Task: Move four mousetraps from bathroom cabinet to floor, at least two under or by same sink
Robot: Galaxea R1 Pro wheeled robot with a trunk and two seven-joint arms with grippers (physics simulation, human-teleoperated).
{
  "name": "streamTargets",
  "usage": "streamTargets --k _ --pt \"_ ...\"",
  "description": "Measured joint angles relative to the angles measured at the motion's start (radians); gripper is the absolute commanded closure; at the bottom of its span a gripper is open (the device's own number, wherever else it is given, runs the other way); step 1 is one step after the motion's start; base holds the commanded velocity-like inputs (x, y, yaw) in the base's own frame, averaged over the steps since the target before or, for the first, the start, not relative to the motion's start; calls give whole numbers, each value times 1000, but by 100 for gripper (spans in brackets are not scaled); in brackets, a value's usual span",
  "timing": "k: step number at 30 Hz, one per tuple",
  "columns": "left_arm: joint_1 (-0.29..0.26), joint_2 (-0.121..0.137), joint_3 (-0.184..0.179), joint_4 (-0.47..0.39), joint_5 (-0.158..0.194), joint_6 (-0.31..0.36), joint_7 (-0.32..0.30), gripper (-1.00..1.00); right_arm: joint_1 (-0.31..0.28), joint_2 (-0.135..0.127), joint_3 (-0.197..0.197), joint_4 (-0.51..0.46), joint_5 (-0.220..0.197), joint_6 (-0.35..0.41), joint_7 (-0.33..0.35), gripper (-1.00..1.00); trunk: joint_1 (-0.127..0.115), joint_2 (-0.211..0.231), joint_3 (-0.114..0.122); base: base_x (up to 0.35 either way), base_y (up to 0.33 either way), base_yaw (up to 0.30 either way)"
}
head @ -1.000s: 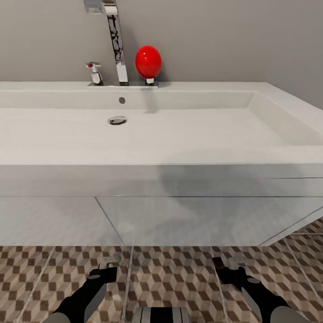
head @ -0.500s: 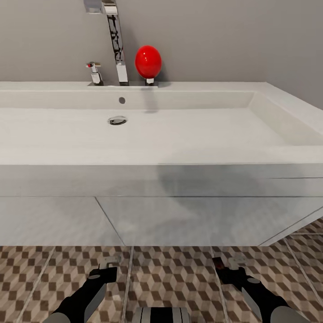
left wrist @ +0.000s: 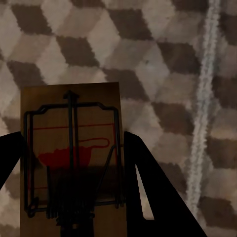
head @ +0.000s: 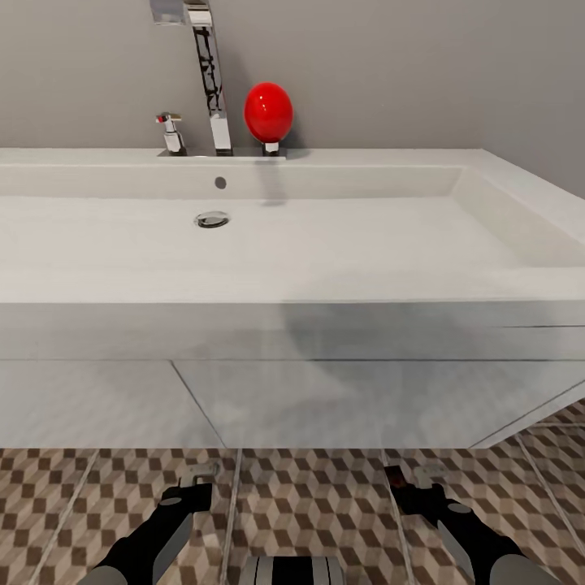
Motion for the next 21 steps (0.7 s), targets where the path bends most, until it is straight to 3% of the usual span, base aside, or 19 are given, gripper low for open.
streamTargets --k 21 --pt "0 -1 -1 0 0 -2 0 100 0 0 0 1 0 0 -1 100 0 0 0 17 0 0"
